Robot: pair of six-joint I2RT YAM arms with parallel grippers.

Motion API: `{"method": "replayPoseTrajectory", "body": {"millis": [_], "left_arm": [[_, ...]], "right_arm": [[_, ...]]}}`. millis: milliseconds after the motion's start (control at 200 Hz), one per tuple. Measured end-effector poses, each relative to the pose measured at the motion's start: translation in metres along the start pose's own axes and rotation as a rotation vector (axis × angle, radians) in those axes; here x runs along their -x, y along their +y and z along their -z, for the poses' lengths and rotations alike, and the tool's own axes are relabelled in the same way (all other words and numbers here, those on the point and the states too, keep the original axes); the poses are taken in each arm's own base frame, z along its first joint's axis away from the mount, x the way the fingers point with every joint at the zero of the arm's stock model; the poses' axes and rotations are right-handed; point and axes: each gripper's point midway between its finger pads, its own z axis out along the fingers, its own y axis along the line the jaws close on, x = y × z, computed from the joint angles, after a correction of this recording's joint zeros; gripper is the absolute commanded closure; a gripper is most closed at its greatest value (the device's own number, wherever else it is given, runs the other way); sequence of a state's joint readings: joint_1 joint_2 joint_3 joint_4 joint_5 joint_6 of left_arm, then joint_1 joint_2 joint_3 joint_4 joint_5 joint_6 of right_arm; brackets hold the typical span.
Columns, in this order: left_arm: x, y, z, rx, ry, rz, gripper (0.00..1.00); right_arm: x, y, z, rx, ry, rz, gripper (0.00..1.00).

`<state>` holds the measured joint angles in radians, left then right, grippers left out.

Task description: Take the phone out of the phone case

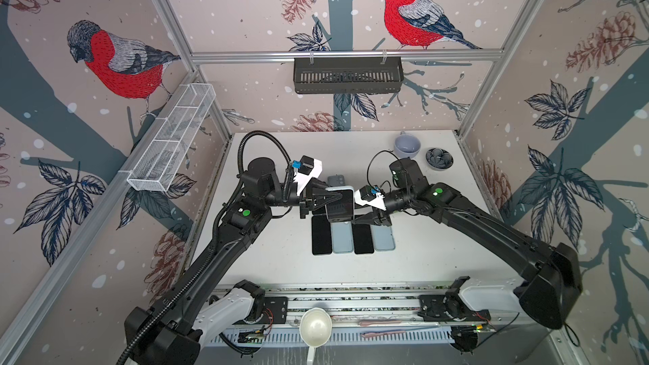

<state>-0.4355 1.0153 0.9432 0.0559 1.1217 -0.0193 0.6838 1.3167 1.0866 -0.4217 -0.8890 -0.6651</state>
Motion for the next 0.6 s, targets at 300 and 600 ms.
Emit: {"method": "replayPoseTrajectory", "body": {"millis": [300, 600], "left_arm": [[0.0009, -0.0011, 0.0006, -0.001, -0.002, -0.005, 1.00], [0.0002, -0.0023, 0.0007, -0.010, -0.001, -0.009, 1.00]], "right_arm": [[0.0019, 0.0025, -0.0022, 0.017, 0.000, -0.012, 0.76], [0.0013, 0.0087, -0.0062, 0.055, 0.001, -0.028, 0.84]]}}
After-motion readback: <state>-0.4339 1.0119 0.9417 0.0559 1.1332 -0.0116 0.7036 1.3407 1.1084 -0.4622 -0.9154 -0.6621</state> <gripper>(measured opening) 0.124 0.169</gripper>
